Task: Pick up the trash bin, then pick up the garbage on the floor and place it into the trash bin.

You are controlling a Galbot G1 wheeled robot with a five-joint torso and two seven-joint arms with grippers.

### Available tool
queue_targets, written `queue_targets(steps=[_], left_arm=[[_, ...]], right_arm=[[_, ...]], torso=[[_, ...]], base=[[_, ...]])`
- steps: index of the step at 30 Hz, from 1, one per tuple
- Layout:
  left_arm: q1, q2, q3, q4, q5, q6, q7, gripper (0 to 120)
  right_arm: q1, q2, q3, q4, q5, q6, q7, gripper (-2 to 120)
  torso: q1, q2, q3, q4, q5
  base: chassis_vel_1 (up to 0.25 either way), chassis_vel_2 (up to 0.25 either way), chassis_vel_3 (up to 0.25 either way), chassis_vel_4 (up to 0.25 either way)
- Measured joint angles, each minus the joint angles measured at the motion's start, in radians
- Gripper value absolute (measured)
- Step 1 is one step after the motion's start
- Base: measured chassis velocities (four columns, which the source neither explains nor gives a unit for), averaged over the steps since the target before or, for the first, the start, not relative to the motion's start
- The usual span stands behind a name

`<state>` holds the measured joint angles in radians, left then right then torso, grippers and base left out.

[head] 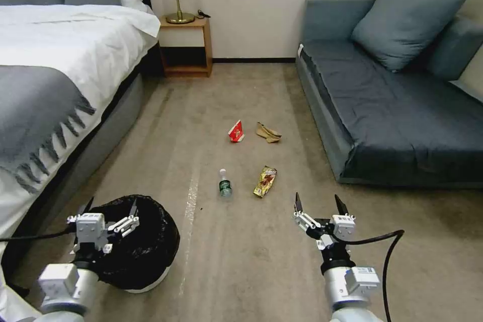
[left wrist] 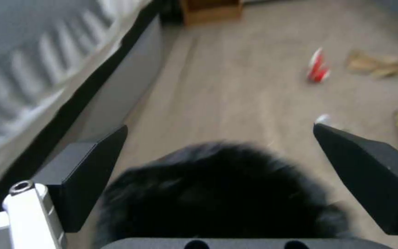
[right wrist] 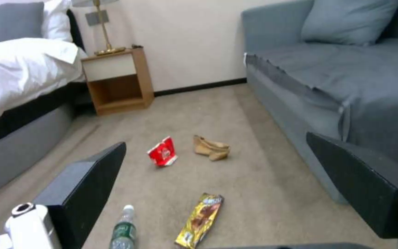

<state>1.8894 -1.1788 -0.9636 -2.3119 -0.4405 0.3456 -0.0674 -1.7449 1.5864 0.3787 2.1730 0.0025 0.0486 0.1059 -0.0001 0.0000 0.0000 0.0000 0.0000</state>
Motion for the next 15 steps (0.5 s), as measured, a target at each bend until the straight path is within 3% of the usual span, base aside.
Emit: queue_targets(steps=[2, 3, 5, 7, 8, 11, 15], left_arm=[[-0.006, 0.028, -0.069, 0.018, -0.056, 0.072, 0.016, 100], [-0.006, 0.028, -0.069, 0.018, -0.056, 0.072, 0.016, 100], [-0.027, 0.073, -0.15, 0.058, -0.127, 0.176, 0.045, 100], [-0.054, 0.119, -0.189, 0.113, -0.17, 0.251, 0.061, 100], [-0.054, 0.119, -0.189, 0.113, -0.17, 0.251, 0.061, 100], [-0.094, 0.175, -0.197, 0.185, -0.215, 0.335, 0.067, 100], [-0.132, 0.212, -0.173, 0.24, -0.265, 0.391, 0.057, 100]], right_arm=[[0.006, 0.0, -0.001, -0.013, 0.007, 0.005, 0.0, 100], [0.006, 0.0, -0.001, -0.013, 0.007, 0.005, 0.0, 100], [0.019, -0.004, -0.001, -0.026, 0.022, 0.008, 0.001, 100], [0.03, -0.009, 0.002, -0.034, 0.035, 0.008, 0.001, 100], [0.03, -0.009, 0.002, -0.034, 0.035, 0.008, 0.001, 100], [0.043, -0.016, 0.005, -0.042, 0.052, 0.008, 0.002, 100], [0.047, -0.02, 0.007, -0.048, 0.062, 0.01, 0.002, 100]], torso=[[0.0, 0.0, 0.0, 0.0002, 0.0], [0.0, 0.0, 0.0, 0.0002, 0.0], [0.0, 0.0, 0.0, 0.0001, 0.0], [0.0, 0.0, 0.0, 0.0001, -0.0002], [0.0, 0.0, 0.0, 0.0001, -0.0002], [0.0, 0.0, 0.0, 0.0, -0.0003], [0.0, 0.0, 0.0, 0.0001, -0.0003]], base=[[0.0, 0.0, 0.0, 0.0], [0.0, 0.0, 0.0, 0.0], [0.0, 0.0, 0.0, 0.0], [0.0, 0.0, 0.0, 0.0], [0.0, 0.0, 0.0, 0.0], [0.0, 0.0, 0.0, 0.0], [0.0, 0.0, 0.0, 0.0]])
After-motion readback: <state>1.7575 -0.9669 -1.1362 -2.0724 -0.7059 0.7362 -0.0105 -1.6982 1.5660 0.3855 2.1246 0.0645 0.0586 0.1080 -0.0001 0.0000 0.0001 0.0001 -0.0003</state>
